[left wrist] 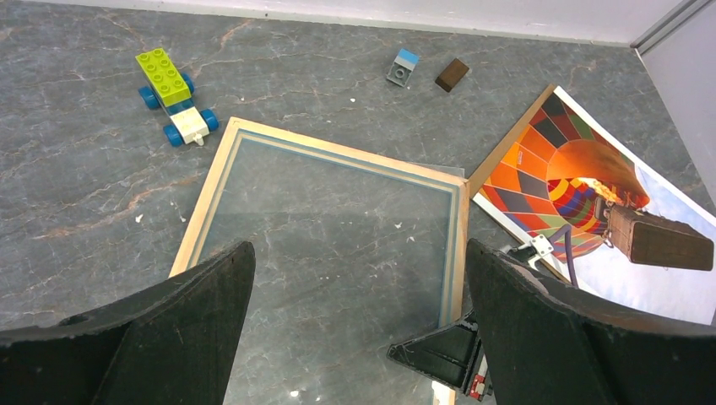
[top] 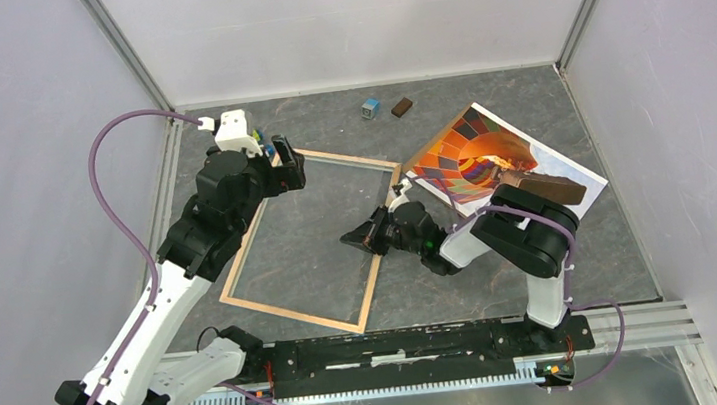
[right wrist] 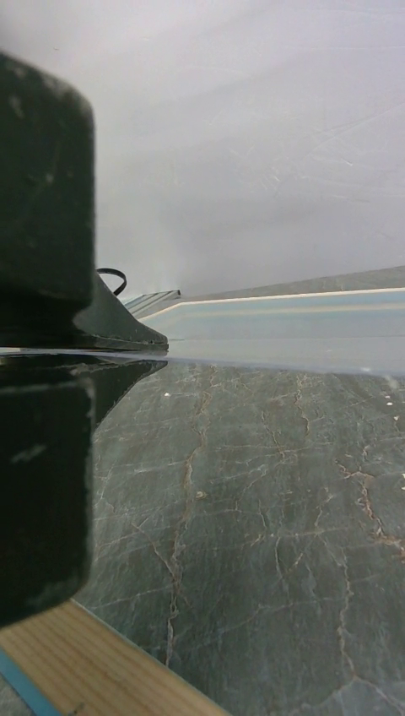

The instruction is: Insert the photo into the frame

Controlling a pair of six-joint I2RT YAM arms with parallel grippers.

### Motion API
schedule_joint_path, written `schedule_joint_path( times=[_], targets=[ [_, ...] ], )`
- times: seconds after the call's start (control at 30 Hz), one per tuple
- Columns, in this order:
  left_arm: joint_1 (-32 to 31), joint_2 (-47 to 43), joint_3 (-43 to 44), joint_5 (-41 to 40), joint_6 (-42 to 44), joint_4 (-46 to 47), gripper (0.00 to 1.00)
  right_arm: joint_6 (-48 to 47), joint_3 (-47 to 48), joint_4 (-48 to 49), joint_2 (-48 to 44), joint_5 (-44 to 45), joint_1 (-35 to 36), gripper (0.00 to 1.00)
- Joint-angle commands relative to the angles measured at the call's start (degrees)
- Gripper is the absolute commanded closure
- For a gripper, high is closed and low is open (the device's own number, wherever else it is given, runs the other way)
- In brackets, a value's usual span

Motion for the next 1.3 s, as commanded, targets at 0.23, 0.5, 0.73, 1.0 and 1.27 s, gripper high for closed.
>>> schedule_joint_path(
  times=[0.23,0.5,0.73,1.0,1.27],
  targets=[
    [-0.2,0.2,0.0,0.0,2.2,2.6,0.00,-0.9,0.7,1.7,-1.0,0.7,-0.4,1.00],
    [-0.2,0.2,0.0,0.1,2.2,2.6,0.00,-1.3,-0.2,1.1,-1.8,2.6,-0.4,1.00],
    [-0.2,0.1,0.0,0.1,2.2,2.6,0.00,-1.3,-0.8,-0.4,-2.7,3.7,-0.4,1.00],
    [-0.3,0.1,-0.1,0.3,2.1,2.6,0.00,-0.8,-1.5,-0.4,-3.0,4.1,-0.6,1.00],
    [-0.3,0.1,-0.1,0.3,2.1,2.6,0.00,-0.6,0.1,0.3,-0.8,1.5,-0.7,1.00]
  ],
)
